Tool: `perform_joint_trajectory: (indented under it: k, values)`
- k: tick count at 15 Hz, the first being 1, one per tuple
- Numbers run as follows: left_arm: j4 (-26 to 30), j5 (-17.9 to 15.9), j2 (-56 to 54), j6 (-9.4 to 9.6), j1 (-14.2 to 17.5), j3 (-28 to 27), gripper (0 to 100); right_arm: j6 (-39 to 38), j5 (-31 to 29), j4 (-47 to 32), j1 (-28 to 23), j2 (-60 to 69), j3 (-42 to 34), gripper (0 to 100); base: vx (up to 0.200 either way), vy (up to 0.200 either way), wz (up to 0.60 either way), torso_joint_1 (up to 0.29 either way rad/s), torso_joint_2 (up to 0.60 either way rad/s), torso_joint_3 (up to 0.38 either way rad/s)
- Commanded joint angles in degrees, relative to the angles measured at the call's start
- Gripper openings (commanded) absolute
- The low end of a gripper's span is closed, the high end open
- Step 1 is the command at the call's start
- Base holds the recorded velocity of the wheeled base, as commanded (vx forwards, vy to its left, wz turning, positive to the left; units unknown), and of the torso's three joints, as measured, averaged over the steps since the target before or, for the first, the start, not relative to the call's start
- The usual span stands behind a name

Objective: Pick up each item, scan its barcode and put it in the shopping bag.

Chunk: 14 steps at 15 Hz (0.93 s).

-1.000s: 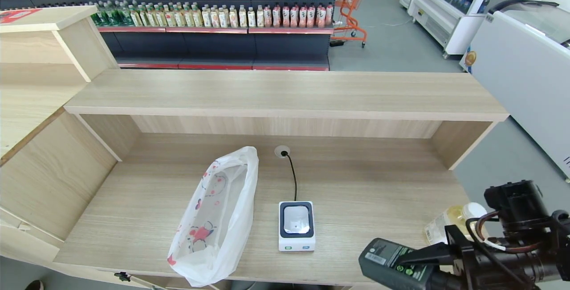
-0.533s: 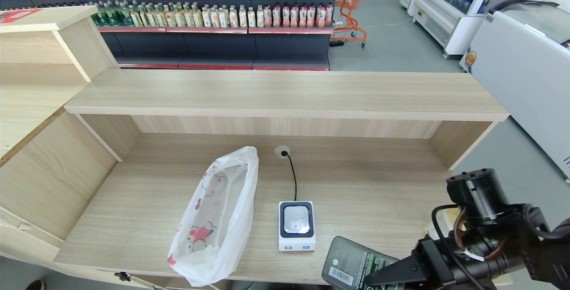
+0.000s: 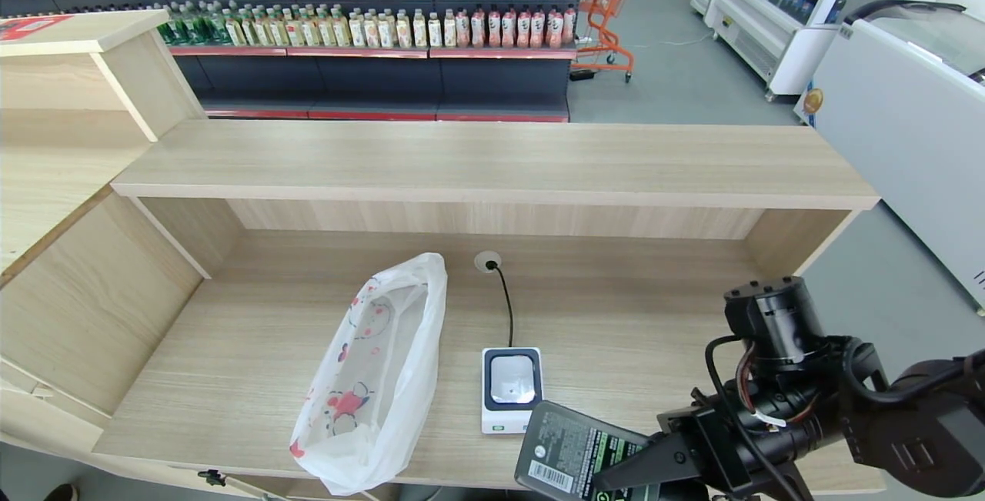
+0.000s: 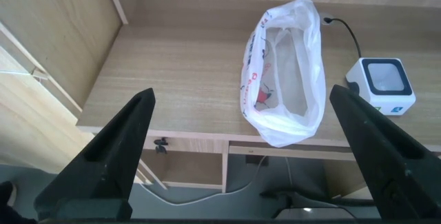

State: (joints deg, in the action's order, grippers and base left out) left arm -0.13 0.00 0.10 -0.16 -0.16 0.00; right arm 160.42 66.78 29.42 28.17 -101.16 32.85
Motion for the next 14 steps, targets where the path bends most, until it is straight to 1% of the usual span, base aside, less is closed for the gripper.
perform_joint_trajectory:
  k: [1, 9, 14]
  values:
    - [0.05, 0.00, -0.01, -0.02, -0.02, 0.00, 100, 0.86, 0.10, 0.03, 0.22, -0.36, 0.72, 0, 0.000, 0.000, 0.00, 0.000, 0.00, 0.000]
    - [0.05, 0.00, -0.01, -0.02, -0.02, 0.00, 100, 0.95, 0.19, 0.12, -1.54, -0.36, 1.51, 0, 0.000, 0.000, 0.00, 0.000, 0.00, 0.000]
    - [-0.04, 0.00, -0.01, -0.02, -0.02, 0.00, 100, 0.86, 0.19, 0.03, -1.45, -1.24, 3.27, 0, 0.000, 0.000, 0.00, 0.000, 0.00, 0.000]
